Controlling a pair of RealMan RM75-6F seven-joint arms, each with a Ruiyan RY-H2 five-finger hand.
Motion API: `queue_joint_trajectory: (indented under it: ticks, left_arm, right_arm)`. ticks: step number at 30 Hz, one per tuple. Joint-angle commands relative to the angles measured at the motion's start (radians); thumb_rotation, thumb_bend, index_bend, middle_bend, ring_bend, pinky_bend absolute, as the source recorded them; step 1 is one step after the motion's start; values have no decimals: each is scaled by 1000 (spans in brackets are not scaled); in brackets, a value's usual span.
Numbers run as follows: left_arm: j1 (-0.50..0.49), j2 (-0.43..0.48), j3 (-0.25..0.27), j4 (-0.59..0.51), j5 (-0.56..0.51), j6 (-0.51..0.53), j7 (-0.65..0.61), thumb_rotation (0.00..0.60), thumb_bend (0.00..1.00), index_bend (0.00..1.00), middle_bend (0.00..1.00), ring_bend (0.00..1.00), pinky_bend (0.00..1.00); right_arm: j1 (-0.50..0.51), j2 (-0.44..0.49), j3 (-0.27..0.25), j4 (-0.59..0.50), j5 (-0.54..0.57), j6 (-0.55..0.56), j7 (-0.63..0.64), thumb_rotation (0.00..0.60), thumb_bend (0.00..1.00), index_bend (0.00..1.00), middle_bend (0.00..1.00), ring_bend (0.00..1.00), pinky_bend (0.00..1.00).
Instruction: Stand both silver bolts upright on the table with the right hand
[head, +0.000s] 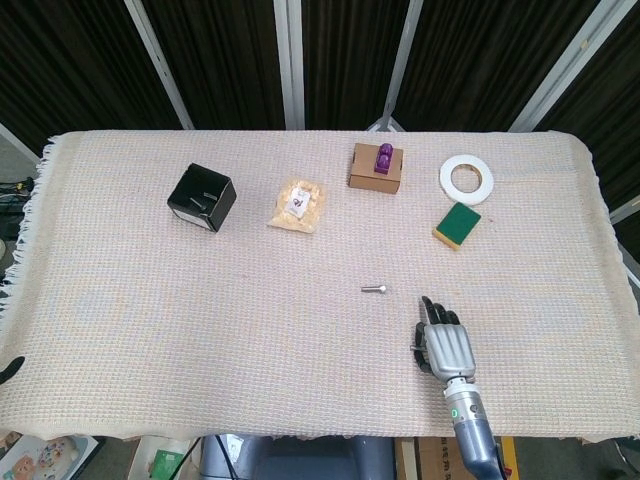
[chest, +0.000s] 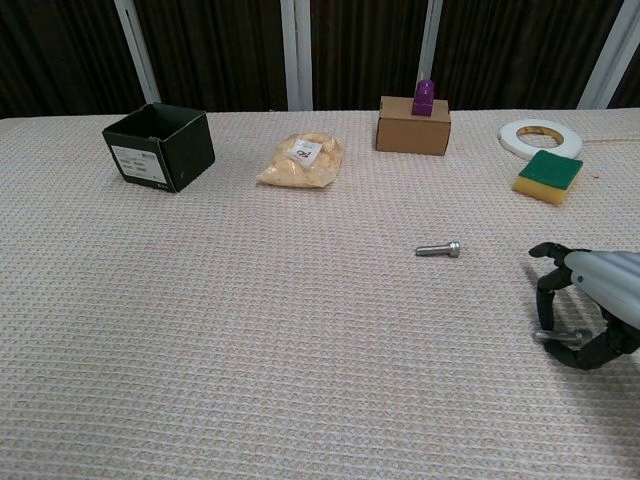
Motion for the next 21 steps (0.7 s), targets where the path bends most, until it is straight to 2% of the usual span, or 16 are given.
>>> queue_joint_trajectory:
  ticks: [1,12,21]
  left_arm:
    - [0,-1,0,1,0,1,-1,600,122,70,38,0,136]
    - [0,0,-1,1,-3,0,-4,600,123,71,37,0,137]
    - [2,-1,-1,-1,-3,1,-1,600,123,72,37,0,137]
  right_arm:
    - [0,2,1,-4,-9,8,9,600,376,630,68,121,188]
    - [-2,35,31,-51,-41,37,74,600,383,630,69,132,188]
    - [-4,76,72,-76,8,9,176,600,395,630,70,134,188]
